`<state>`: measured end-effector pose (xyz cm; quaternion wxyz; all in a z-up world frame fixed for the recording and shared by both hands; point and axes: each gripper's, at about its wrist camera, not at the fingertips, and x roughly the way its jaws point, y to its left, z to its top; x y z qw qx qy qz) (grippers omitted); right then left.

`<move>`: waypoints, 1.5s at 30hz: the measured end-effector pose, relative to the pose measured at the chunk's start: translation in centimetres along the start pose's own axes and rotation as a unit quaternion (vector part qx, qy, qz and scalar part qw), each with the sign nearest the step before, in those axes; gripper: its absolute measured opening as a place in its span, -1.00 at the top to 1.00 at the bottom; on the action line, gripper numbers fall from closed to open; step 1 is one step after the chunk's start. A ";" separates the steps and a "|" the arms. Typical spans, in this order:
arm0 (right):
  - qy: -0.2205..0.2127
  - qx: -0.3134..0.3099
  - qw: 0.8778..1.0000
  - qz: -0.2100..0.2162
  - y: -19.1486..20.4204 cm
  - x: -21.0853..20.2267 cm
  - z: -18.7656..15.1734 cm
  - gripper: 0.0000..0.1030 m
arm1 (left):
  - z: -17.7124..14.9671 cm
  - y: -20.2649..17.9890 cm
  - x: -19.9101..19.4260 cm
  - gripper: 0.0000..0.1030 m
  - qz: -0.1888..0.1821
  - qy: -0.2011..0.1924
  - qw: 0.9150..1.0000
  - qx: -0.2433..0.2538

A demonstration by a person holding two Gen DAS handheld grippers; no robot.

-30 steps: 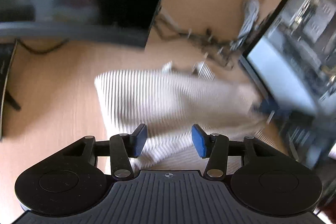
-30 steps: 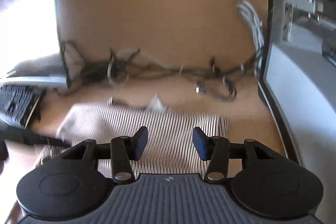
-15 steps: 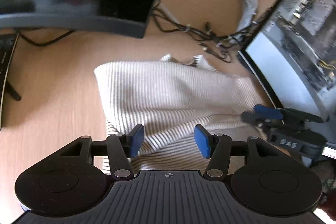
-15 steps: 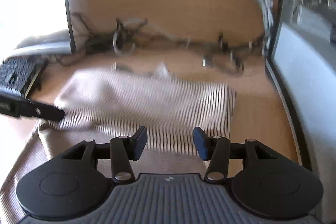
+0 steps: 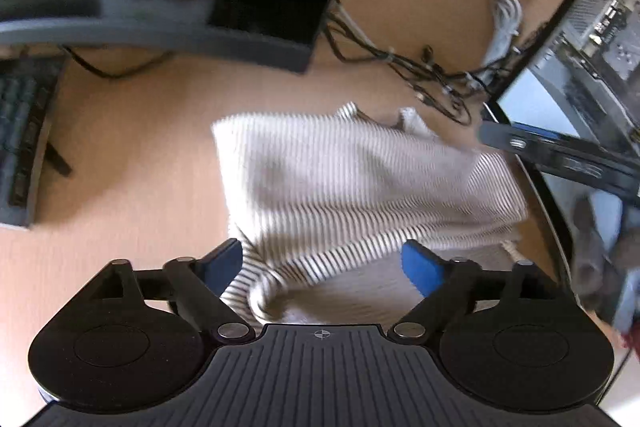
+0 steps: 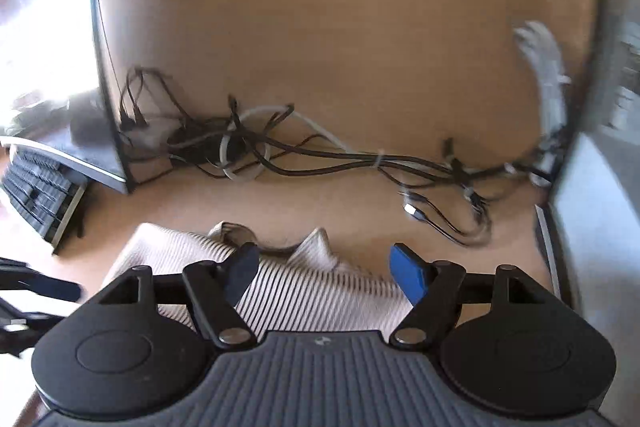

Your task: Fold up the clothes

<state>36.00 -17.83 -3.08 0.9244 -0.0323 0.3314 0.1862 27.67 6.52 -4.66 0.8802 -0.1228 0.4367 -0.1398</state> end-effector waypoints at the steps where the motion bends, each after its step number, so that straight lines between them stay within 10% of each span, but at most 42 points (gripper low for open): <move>1: 0.007 -0.005 1.000 0.003 0.1 1.3 0.2 -0.42 | 0.2 0.2 -0.4 -0.80 0.002 -0.006 1.000 -0.005; 10: 0.053 -0.003 0.999 0.008 0.5 7.3 -1.1 -0.16 | -1.6 3.7 -2.9 -0.86 0.036 -0.020 0.996 -0.076; 16: 0.046 0.014 0.999 0.016 1.1 7.3 -0.5 0.83 | -2.3 4.7 -3.8 -0.86 0.043 -0.013 0.994 -0.095; 26: -0.039 0.050 0.997 0.041 4.5 -7.1 -1.8 0.88 | -1.0 4.8 -6.2 -0.90 -0.014 -0.036 0.998 -0.056; 41: 0.069 0.066 0.995 -0.034 9.6 -11.7 -14.9 0.88 | -0.7 3.9 -7.2 -0.92 -0.107 -0.055 0.993 -0.008; 45: 0.059 0.019 0.998 -0.022 8.6 -14.9 -14.4 0.81 | -1.0 2.8 -7.9 -0.45 -0.091 -0.070 0.993 0.012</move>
